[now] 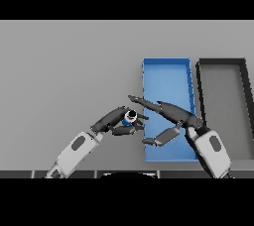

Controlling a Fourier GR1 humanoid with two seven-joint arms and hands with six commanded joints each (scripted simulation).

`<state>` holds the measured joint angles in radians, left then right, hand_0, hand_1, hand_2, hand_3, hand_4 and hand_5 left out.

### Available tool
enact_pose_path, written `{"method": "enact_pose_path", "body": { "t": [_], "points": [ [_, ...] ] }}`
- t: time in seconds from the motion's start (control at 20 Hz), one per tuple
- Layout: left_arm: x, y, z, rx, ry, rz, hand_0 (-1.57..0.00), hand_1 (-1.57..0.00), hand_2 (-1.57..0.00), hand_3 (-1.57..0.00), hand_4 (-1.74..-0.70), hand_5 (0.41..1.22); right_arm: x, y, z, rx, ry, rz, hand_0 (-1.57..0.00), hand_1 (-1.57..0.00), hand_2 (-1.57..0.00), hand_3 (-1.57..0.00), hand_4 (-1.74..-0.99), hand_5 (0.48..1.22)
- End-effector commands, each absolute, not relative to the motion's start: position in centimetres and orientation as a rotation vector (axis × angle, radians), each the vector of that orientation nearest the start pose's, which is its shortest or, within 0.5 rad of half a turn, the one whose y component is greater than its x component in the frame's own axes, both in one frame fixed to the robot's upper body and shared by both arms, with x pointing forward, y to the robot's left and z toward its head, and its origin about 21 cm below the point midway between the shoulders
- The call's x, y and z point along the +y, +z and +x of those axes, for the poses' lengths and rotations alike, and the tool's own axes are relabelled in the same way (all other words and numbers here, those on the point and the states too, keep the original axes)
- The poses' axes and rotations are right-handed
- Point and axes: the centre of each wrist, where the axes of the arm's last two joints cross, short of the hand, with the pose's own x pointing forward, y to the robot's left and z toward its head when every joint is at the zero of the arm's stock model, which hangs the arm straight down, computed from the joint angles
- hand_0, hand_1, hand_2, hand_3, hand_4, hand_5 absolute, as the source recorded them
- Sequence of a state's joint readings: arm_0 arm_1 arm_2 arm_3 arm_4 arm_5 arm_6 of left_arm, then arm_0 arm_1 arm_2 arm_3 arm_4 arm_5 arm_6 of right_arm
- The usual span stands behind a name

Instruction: Pick up the blue pipe and place it into the blue bin.

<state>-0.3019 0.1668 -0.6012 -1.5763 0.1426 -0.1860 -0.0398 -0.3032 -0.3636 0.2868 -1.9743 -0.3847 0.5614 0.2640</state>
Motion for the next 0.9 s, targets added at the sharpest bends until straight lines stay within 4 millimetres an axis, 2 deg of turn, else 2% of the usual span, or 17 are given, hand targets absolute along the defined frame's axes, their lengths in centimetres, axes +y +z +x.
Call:
{"method": "enact_pose_path", "body": {
  "t": [0.0, 0.05, 0.3, 0.35, 0.5, 0.55, 0.6, 0.65, 0.75, 0.8, 0.85],
  "points": [
    [9.8, 4.9, 25.9, -1.665, -0.817, -0.634, -1.57, -1.57, -1.57, -1.45, -1.73, 1.221, -18.1, 16.5, 25.7, -1.699, 1.092, 0.66, 0.0, 0.0, 0.0, 0.0, -1.27, 0.53],
    [10.0, 4.9, 26.0, -1.666, -0.813, -0.643, -1.57, -1.57, -1.57, -1.47, -1.73, 1.221, -17.0, 16.6, 26.0, -1.688, 1.11, 0.677, 0.0, 0.0, 0.0, 0.0, -1.26, 0.531],
    [10.2, 5.0, 26.3, -1.652, -0.806, -0.679, -1.57, -1.57, -1.57, -1.52, -1.73, 1.221, -14.2, 16.8, 27.1, -1.641, 1.155, 0.693, 0.0, 0.0, 0.0, 0.0, -1.225, 0.515],
    [10.4, 4.9, 26.3, -1.643, -0.803, -0.676, -1.57, -1.57, -1.57, -1.51, -1.73, 1.221, -14.1, 16.7, 27.4, -1.637, 1.153, 0.699, 0.0, 0.0, 0.0, 0.0, -1.222, 0.512],
    [10.3, 5.4, 26.4, -1.634, -0.822, -0.686, -1.57, -1.57, -1.57, -1.45, -1.72, 1.221, -12.9, 16.7, 28.2, -1.617, 1.19, 0.724, 0.0, -0.01, -0.04, 0.0, -1.231, 0.512],
    [10.2, 5.3, 26.5, -1.625, -0.811, -0.702, -1.57, -1.57, -1.57, -1.47, -1.72, 1.221, -12.6, 16.5, 28.5, -1.602, 1.202, 0.741, -0.01, -0.04, -0.07, -0.01, -1.241, 0.516],
    [10.2, 5.1, 26.5, -1.62, -0.817, -0.712, -1.57, -1.57, -1.57, -1.4, -1.72, 1.221, -12.2, 16.4, 28.6, -1.591, 1.215, 0.75, -0.05, -0.08, -0.11, -0.04, -1.268, 0.519],
    [10.4, 5.0, 26.6, -1.653, -0.841, -0.692, -1.5, -1.39, -1.37, -1.15, -1.63, 1.221, -11.8, 16.7, 28.8, -1.582, 1.234, 0.751, -0.14, -0.17, -0.19, -0.11, -1.308, 0.523],
    [10.5, 5.4, 26.7, -1.64, -0.948, -0.55, -0.99, -0.9, -0.87, -0.74, -1.59, 1.221, -11.1, 16.9, 29.0, -1.574, 1.267, 0.76, -0.48, -0.5, -0.5, -0.37, -1.39, 0.538],
    [10.6, 5.7, 26.4, -1.664, -0.939, -0.554, -0.88, -0.83, -0.8, -0.67, -1.61, 1.221, -11.0, 17.0, 29.0, -1.577, 1.279, 0.774, -0.7, -0.71, -0.71, -0.56, -1.453, 0.551],
    [10.1, 5.4, 26.3, -1.657, -0.936, -0.557, -0.89, -0.87, -0.85, -0.66, -1.64, 1.221, -10.6, 17.1, 29.2, -1.567, 1.281, 0.791, -0.87, -0.89, -0.89, -0.7, -1.503, 0.573]
  ]
}}
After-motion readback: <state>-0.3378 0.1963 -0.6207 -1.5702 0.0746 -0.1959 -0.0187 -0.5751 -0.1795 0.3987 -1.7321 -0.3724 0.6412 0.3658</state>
